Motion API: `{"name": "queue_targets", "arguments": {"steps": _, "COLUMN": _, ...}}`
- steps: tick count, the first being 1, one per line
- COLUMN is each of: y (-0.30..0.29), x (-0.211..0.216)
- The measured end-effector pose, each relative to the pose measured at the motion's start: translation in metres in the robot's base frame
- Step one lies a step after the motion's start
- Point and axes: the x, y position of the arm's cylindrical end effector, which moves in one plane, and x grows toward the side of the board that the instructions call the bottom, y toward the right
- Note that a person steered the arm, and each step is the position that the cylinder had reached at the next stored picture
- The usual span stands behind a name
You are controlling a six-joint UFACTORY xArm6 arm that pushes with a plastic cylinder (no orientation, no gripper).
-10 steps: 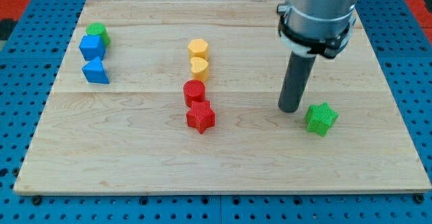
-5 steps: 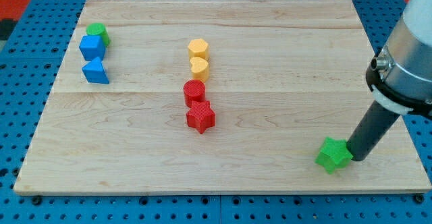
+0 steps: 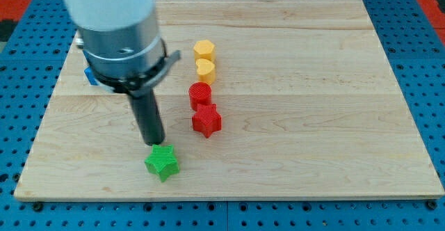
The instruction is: Move the green star to the bottom left of the blue triangle
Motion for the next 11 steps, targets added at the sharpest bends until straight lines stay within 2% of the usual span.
{"name": "queue_targets", "arguments": {"steps": 1, "y": 0.064, "x": 0.003}}
{"name": "queue_targets", "arguments": {"steps": 2, "y": 0.119, "x": 0.033}}
{"name": "queue_targets", "arguments": {"steps": 3, "y": 0.089, "x": 0.047}}
{"name": "queue_targets", "arguments": {"steps": 4, "y": 0.032, "x": 0.061}}
{"name": "queue_targets", "arguments": {"steps": 5, "y": 0.021, "x": 0.062}}
{"name": "queue_targets", "arguments": {"steps": 7, "y": -0.064, "x": 0.029}}
{"name": "queue_targets", "arguments": {"steps": 8, "y": -0.052, "x": 0.071}}
{"name": "queue_targets", "arguments": {"steps": 9, "y": -0.09, "x": 0.049}}
{"name": "queue_targets", "arguments": {"steps": 10, "y": -0.095, "x": -0.004}}
{"name": "queue_targets", "arguments": {"steps": 11, "y": -0.095, "x": -0.021}}
